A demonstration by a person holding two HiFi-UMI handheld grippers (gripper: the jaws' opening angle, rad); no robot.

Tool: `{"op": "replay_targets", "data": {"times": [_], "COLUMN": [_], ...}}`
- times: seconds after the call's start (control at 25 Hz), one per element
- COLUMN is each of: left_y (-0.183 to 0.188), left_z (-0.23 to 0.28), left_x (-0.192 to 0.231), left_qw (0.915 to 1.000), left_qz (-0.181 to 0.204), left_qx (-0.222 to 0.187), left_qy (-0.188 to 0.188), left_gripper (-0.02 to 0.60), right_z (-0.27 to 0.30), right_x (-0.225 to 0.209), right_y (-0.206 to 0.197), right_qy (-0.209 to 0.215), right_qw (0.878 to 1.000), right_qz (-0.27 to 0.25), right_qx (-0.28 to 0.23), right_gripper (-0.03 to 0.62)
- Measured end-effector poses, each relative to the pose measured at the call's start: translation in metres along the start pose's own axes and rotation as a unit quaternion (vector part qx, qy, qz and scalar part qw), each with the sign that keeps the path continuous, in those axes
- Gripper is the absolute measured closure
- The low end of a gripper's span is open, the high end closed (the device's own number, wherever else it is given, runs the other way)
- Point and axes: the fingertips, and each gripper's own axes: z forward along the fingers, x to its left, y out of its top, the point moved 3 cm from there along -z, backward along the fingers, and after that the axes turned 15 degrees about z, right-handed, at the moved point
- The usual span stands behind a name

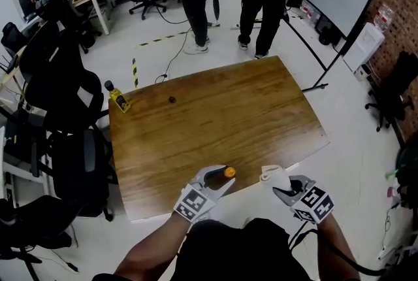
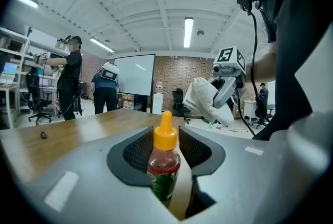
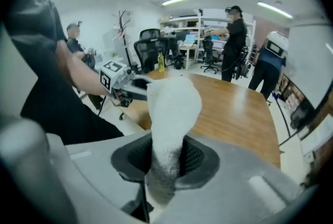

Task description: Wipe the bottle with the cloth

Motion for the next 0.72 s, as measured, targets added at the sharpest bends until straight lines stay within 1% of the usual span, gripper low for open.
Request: {"op": "replay_targets", "data": {"times": [0.08, 0.12, 0.2, 0.24, 0.32, 0.36, 0.44, 0.52, 0.64, 0.72], "left_y": [0.01, 0.015, 0.022, 0.024, 0.028, 0.031, 0.04, 0.049, 0.059, 0.068], "left_z": [-0.002, -0.005, -0.016, -0.025, -0.042, -0.049, -0.06, -0.067, -0.075, -0.082], "left_x": [-0.004, -0.006, -0.009, -0.012, -0.023, -0.03, -0.051, -0.08, -0.122, -0.144], "left_qw": [0.9998, 0.9994, 0.9968, 0.9939, 0.9838, 0.9766, 0.9607, 0.947, 0.9325, 0.9244], "left_qz": [-0.011, -0.017, -0.035, -0.049, -0.089, -0.111, -0.158, -0.195, -0.223, -0.234], "left_qx": [0.0, 0.002, 0.009, 0.016, 0.032, 0.037, 0.041, 0.05, 0.074, 0.069], "left_qy": [0.016, 0.03, 0.072, 0.097, 0.153, 0.181, 0.225, 0.251, 0.274, 0.293], "left_gripper": [0.392, 0.39, 0.39, 0.39, 0.408, 0.439, 0.506, 0.565, 0.565, 0.565], "right_z": [-0.011, -0.017, -0.029, -0.036, -0.051, -0.059, -0.074, -0.086, -0.089, -0.086], "right_x": [-0.01, -0.016, -0.024, -0.025, -0.022, -0.021, -0.02, -0.02, -0.018, -0.014], "right_y": [-0.004, -0.005, -0.003, -0.003, -0.003, -0.005, -0.011, -0.021, -0.039, -0.049], "right_qy": [0.022, 0.031, 0.055, 0.073, 0.117, 0.138, 0.162, 0.175, 0.198, 0.208], "right_qw": [0.997, 0.994, 0.986, 0.98, 0.967, 0.962, 0.956, 0.953, 0.949, 0.951], "right_qz": [0.049, 0.069, 0.105, 0.122, 0.145, 0.145, 0.133, 0.126, 0.127, 0.12], "right_qx": [-0.049, -0.074, -0.121, -0.141, -0.175, -0.187, -0.203, -0.213, -0.208, -0.196], "right_gripper": [0.517, 0.517, 0.517, 0.517, 0.517, 0.517, 0.517, 0.517, 0.517, 0.517]}}
